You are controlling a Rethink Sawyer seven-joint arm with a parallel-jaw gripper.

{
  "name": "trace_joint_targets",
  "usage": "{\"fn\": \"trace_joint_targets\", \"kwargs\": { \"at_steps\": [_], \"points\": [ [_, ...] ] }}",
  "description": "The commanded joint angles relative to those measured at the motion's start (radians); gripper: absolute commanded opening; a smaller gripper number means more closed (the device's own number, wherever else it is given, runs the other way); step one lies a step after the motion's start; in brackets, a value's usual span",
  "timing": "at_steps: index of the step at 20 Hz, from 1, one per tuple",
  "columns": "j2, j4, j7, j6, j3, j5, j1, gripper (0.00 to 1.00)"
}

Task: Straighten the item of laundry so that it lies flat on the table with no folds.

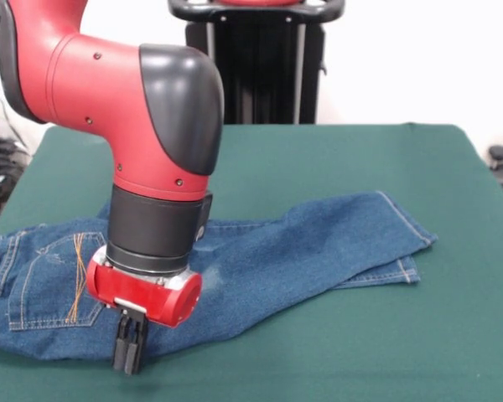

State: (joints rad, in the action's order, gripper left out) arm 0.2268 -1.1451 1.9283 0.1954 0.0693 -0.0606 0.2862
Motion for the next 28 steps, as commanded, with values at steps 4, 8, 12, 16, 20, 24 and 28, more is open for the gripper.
{"fn": "trace_joint_targets", "kwargs": {
  "at_steps": [4,8,12,16,20,24,28],
  "points": [
    [-0.020,-0.110,0.213,-0.044,-0.047,0.055,-0.035,0.00],
    [-0.014,-0.119,0.209,-0.035,-0.048,0.060,-0.034,0.00],
    [-0.012,-0.113,0.187,-0.060,-0.041,0.036,-0.039,1.00],
    [-0.007,-0.127,0.198,-0.032,-0.044,0.052,-0.038,1.00],
    [-0.002,-0.128,0.196,-0.013,-0.047,0.059,-0.036,1.00],
    [0.012,-0.157,0.217,-0.006,-0.037,0.072,-0.048,1.00],
    [0.050,-0.216,0.239,0.014,-0.023,0.095,-0.067,1.00]
  ]
}}
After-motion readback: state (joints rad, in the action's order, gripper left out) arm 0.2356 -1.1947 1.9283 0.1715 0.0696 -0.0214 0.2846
